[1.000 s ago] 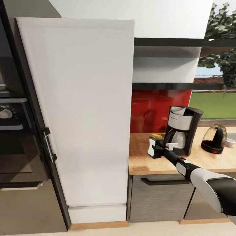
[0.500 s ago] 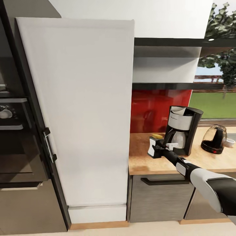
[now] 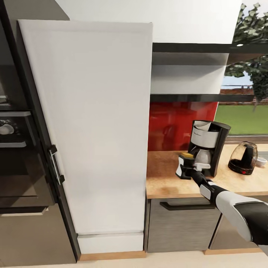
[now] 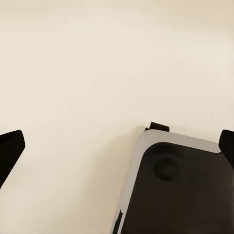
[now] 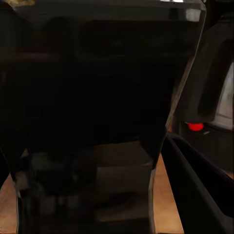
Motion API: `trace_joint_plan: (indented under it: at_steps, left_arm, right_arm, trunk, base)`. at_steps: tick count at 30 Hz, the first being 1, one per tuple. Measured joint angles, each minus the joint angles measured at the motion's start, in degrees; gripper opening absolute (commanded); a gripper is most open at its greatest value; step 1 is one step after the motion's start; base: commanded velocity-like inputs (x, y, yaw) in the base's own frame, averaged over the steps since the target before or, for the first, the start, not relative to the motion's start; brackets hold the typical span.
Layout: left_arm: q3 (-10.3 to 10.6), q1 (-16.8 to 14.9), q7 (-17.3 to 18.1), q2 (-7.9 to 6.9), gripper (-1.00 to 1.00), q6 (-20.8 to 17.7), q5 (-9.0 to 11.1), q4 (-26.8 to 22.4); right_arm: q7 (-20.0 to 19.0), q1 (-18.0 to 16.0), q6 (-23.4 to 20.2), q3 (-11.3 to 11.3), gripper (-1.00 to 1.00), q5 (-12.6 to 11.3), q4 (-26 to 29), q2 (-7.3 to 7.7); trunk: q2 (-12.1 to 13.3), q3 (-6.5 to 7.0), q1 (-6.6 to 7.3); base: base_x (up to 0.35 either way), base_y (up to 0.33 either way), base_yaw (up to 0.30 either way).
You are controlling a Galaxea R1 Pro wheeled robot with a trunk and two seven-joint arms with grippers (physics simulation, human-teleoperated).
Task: Set up a coffee station on the kitchen countertop: keep the coffee maker on the countertop, move the bottle of coffee from the kitchen shelf to the counter next to the coffee maker, place a paper coffee filter on top of the coffee maker, put the saucer next to the coffee maker with the coffee cup on the saucer, and place the electric kettle next to the coffee maker.
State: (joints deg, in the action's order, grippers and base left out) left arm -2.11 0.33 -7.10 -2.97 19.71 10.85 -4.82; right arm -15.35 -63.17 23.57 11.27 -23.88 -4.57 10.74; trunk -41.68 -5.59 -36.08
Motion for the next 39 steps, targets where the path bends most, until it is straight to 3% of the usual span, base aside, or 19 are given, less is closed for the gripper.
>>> trace_joint_plan:
  at_steps: [20, 32, 39]
  left_arm:
    - [0.0, 0.0, 0.1, 0.12, 1.0, 0.0, 0.0, -0.2]
    - [0.0, 0.0, 0.0, 0.41, 1.0, 0.0, -0.1, -0.3]
    - [0.0, 0.0, 0.0, 0.4, 1.0, -0.1, 0.0, -0.3]
  right_arm:
    - [0.0, 0.0, 0.0, 0.0, -1.0, 0.0, 0.0, 0.0]
    - [-0.1, 0.0, 0.0, 0.1, -1.0, 0.0, 0.0, 0.0]
    - [-0.1, 0.0, 0.0, 0.1, -1.0, 0.1, 0.0, 0.0]
  trunk:
    - [0.0, 0.0, 0.01]
    - [0.0, -0.01, 0.01]
    - [-1.2, -1.02, -0.66]
  base:
    - [0.036, 0.083, 0.0]
    - [0.238, 0.002, 0.0]
    - [0.015, 0.0, 0.0]
